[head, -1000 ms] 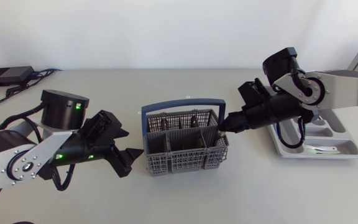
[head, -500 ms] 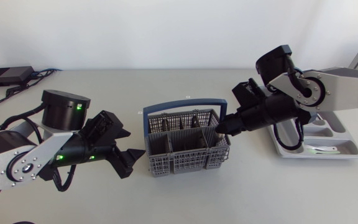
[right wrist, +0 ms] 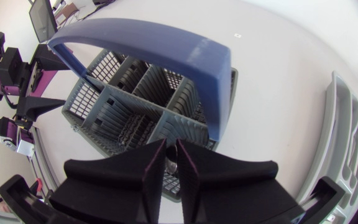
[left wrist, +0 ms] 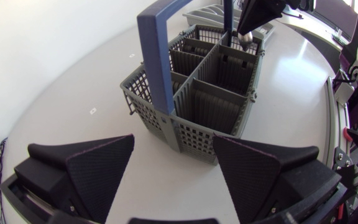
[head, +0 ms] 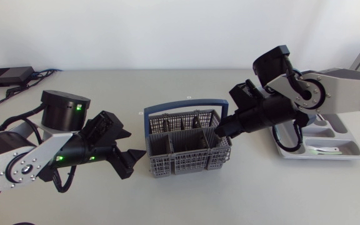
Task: Sort the cutlery from the basket into the organizer compartments.
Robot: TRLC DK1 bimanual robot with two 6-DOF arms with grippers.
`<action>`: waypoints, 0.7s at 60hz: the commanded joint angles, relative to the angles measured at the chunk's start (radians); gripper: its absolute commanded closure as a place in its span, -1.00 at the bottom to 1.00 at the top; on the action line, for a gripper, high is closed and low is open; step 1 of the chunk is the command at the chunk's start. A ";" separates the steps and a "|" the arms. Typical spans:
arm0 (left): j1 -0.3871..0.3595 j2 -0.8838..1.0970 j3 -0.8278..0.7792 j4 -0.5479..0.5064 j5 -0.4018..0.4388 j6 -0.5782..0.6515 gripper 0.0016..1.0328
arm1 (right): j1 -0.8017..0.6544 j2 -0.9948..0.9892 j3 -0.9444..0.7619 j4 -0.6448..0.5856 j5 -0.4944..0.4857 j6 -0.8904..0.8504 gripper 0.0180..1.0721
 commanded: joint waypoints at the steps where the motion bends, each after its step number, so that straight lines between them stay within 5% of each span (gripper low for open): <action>1: -0.013 -0.025 -0.027 0.010 0.012 -0.015 -0.70 | 0.009 0.025 -0.064 -0.043 0.040 -0.021 0.89; 22: -0.013 -0.059 -0.026 -0.011 0.012 -0.017 -0.72 | 0.021 -0.048 0.017 -0.136 0.063 -0.027 0.89; 42: -0.013 -0.094 -0.027 -0.037 0.012 -0.015 -0.73 | -0.034 -0.142 0.094 -0.213 -0.078 -0.015 0.89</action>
